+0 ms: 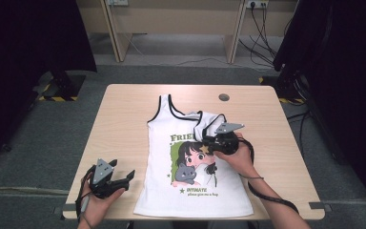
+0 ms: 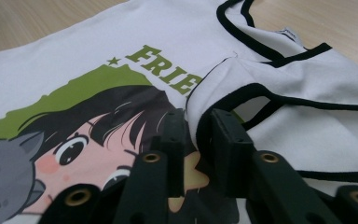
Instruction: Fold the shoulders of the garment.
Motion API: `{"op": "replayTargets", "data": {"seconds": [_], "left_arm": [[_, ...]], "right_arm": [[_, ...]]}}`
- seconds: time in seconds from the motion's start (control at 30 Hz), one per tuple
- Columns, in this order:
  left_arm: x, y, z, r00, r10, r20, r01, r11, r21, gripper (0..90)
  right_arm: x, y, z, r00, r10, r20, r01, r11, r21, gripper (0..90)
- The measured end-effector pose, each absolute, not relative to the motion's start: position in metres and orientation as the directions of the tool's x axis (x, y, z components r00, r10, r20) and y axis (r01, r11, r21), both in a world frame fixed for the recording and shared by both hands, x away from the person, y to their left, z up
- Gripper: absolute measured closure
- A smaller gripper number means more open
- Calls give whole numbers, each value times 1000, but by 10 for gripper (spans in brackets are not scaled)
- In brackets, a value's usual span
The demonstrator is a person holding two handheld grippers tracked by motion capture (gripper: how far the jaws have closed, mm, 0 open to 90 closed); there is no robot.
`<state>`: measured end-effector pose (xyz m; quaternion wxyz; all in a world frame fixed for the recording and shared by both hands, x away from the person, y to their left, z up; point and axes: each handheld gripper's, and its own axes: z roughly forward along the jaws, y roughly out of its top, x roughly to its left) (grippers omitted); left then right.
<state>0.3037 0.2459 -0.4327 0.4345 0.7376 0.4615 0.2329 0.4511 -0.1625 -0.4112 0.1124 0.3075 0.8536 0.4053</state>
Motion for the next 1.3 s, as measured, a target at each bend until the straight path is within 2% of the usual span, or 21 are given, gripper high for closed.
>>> {"op": "replayTargets", "data": {"seconds": [0.03, 0.13, 0.33, 0.43, 0.5, 0.57, 0.6, 0.83, 1.07, 1.2, 1.23, 1.3], "left_arm": [[304, 246, -433, 465, 883, -56, 479, -198, 855, 210], [304, 245, -433, 465, 883, -56, 482, -199, 853, 210], [304, 246, -433, 466, 883, -57, 479, -198, 855, 210], [304, 245, -433, 470, 881, -53, 476, -203, 856, 210], [303, 245, -433, 473, 880, -49, 473, -207, 856, 210], [303, 245, -433, 473, 880, -50, 474, -207, 856, 210], [304, 245, -433, 473, 880, -52, 475, -205, 856, 210], [304, 245, -433, 473, 879, -55, 476, -203, 856, 211], [303, 245, -433, 472, 880, -45, 474, -210, 855, 211], [303, 245, -432, 471, 881, -44, 476, -212, 854, 210], [303, 245, -432, 471, 881, -44, 476, -212, 854, 210], [303, 244, -432, 473, 880, -40, 476, -217, 852, 210]], "right_arm": [[451, -163, -409, -781, 622, 61, 435, 471, 767, 633], [460, -162, -400, -769, 639, -4, 404, 492, 771, 572], [491, -149, -395, -762, 641, -92, 384, 562, 733, 530], [503, -141, -402, -785, 613, -95, 399, 616, 680, 593], [506, -139, -407, -784, 617, -63, 440, 625, 645, 688], [507, -140, -410, -776, 630, -20, 471, 601, 646, 820], [506, -141, -410, -778, 628, 0, 479, 593, 647, 841], [488, -146, -391, -788, 615, 7, 432, 545, 718, 850], [454, -141, -370, -811, 580, -80, 309, 541, 782, 848], [437, -138, -372, -827, 553, -105, 274, 558, 784, 846], [426, -137, -382, -842, 525, -126, 261, 599, 757, 846], [426, -137, -382, -842, 525, -126, 261, 599, 757, 835]]}}
